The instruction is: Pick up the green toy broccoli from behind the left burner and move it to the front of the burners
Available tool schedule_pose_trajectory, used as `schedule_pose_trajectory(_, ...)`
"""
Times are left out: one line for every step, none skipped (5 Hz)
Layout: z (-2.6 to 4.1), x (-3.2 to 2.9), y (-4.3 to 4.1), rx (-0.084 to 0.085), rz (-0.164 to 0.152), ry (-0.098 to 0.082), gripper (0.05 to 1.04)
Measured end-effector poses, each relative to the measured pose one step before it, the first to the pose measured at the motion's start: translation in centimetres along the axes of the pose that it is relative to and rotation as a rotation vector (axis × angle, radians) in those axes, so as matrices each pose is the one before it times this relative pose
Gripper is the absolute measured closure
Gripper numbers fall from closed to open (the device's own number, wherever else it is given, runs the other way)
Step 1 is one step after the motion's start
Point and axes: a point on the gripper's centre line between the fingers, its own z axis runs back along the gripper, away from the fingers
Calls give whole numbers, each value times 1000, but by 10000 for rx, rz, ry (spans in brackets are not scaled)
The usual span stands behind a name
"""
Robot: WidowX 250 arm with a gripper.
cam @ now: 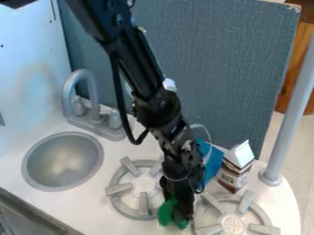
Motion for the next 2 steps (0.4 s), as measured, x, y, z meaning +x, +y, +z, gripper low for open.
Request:
schedule_pose_trajectory(-645,452,-432,-53,-308,22,287)
schedule_pose_trajectory(-438,53,-114,-102,78,38,77)
